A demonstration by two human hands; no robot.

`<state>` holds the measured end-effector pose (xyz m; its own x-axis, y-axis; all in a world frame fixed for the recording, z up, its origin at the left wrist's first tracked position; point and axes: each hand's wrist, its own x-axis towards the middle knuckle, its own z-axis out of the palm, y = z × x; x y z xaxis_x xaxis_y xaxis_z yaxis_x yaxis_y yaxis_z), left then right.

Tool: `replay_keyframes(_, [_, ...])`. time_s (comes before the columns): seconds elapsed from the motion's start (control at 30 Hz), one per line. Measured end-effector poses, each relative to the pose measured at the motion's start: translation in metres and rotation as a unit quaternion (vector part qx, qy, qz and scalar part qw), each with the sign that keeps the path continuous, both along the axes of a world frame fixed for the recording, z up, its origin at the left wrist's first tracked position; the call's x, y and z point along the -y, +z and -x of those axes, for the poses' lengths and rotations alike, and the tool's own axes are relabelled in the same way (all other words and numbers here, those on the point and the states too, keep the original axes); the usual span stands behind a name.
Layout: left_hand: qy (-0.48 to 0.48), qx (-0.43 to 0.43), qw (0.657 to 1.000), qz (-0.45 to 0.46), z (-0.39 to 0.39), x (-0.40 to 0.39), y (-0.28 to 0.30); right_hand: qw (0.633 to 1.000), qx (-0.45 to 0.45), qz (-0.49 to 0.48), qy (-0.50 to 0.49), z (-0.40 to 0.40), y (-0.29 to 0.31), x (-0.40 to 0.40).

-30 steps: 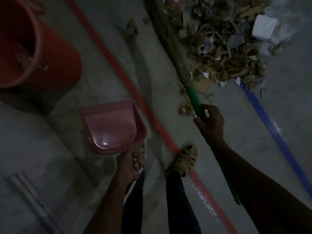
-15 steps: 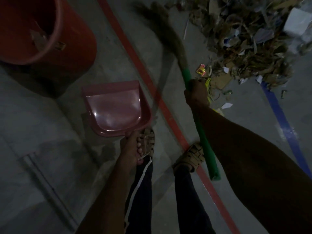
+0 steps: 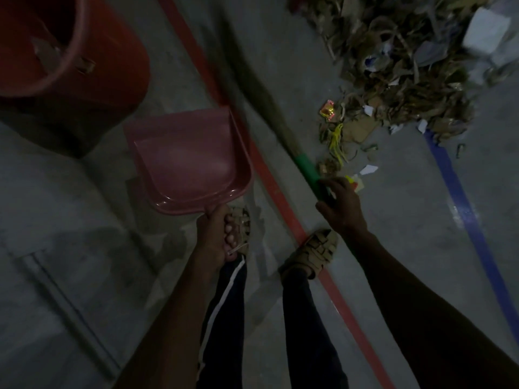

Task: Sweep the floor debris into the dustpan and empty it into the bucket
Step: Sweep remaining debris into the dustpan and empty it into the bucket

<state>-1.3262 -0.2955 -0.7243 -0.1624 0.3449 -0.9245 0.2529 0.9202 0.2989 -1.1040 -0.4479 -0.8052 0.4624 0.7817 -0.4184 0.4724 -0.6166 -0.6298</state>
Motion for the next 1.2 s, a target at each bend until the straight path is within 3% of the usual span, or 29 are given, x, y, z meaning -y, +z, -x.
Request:
replay_keyframes(0.07, [-0.005, 0.018, 1.000, -0.005, -0.005, 0.005, 0.000, 0.998, -0.021, 0.057, 0.023, 0.002, -0.007, 0.022])
replay_keyframes(0.17, [-0.012, 0.049, 0.999, -0.007, -0.011, 0.014, 0.001, 0.992, -0.015, 0.120, -0.037, 0.002, -0.015, 0.052])
replay_keyframes(0.43, [-0.019, 0.142, 0.989, 0.025, -0.023, 0.048, -0.008, 0.974, 0.100, 0.057, -0.193, -0.011, 0.002, 0.083])
replay_keyframes(0.57, [-0.008, 0.147, 0.989, 0.022, -0.049, 0.071, 0.002, 0.985, 0.072, 0.031, -0.154, -0.008, 0.006, 0.114])
replay_keyframes(0.77, [-0.017, 0.167, 0.985, 0.044, -0.079, 0.103, 0.006, 0.994, -0.017, 0.089, -0.059, 0.020, -0.009, 0.174])
replay_keyframes(0.87, [-0.028, 0.172, 0.984, 0.027, -0.086, 0.118, 0.003, 0.981, -0.032, 0.159, -0.106, 0.025, -0.010, 0.204])
replay_keyframes(1.03, [-0.036, 0.143, 0.989, 0.017, -0.090, 0.136, 0.002, 0.962, 0.048, 0.192, -0.187, 0.002, -0.013, 0.225])
replay_keyframes(1.2, [-0.059, 0.122, 0.990, 0.032, -0.093, 0.146, 0.000, 0.942, 0.138, 0.152, -0.267, -0.052, -0.017, 0.209])
